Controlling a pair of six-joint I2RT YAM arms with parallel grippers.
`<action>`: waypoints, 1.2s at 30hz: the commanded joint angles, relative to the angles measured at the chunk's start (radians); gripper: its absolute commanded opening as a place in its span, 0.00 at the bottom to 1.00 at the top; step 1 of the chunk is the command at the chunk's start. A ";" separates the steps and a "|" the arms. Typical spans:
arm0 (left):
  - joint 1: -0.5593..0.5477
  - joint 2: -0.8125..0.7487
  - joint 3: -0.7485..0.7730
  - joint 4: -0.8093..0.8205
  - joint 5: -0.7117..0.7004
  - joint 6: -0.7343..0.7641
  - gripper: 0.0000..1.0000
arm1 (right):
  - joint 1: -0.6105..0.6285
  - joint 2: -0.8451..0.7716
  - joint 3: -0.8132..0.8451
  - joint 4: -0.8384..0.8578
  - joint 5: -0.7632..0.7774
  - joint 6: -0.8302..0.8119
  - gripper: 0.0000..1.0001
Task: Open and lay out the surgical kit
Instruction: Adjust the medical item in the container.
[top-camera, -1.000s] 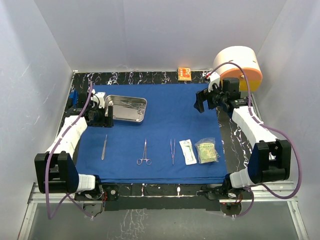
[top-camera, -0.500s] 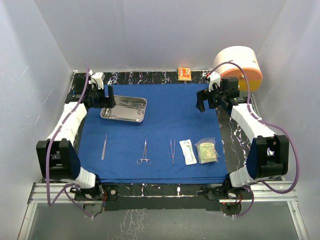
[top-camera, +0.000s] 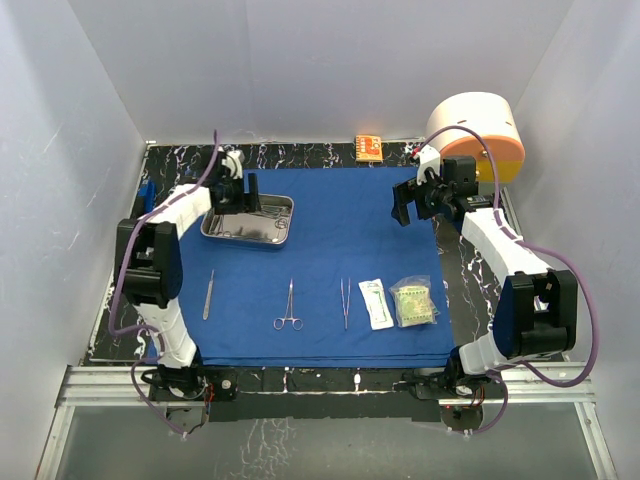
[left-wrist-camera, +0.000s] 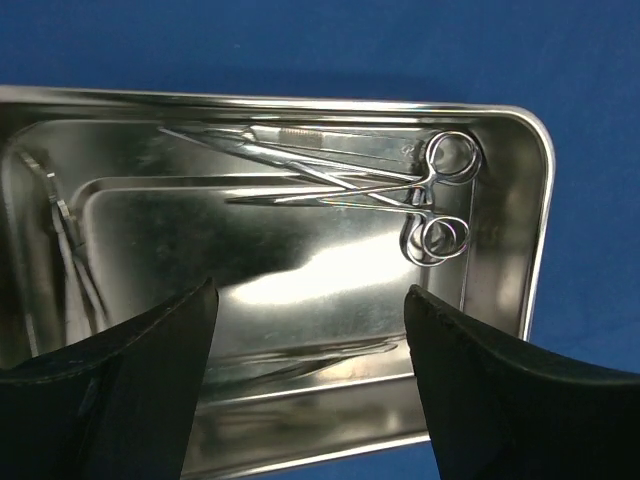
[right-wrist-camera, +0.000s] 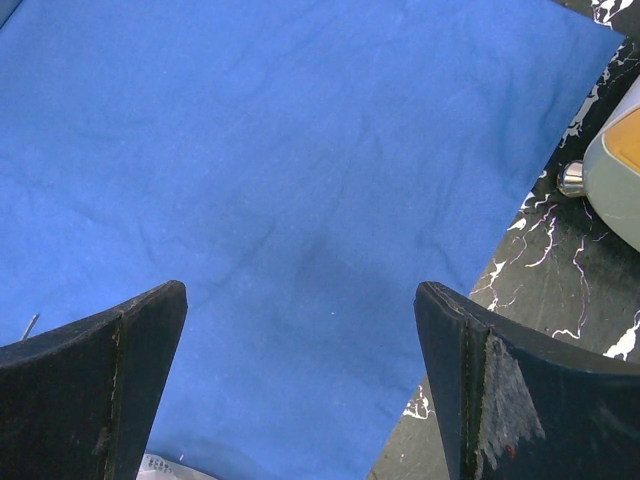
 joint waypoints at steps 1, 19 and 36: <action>-0.082 0.019 0.048 0.043 -0.093 0.019 0.73 | -0.008 -0.014 0.003 0.054 -0.006 -0.004 0.98; -0.220 0.113 0.052 0.061 -0.210 0.191 0.66 | -0.013 -0.008 0.000 0.048 -0.038 -0.005 0.98; -0.235 0.079 0.015 -0.016 -0.339 0.295 0.62 | -0.017 -0.023 -0.004 0.042 -0.072 -0.006 0.98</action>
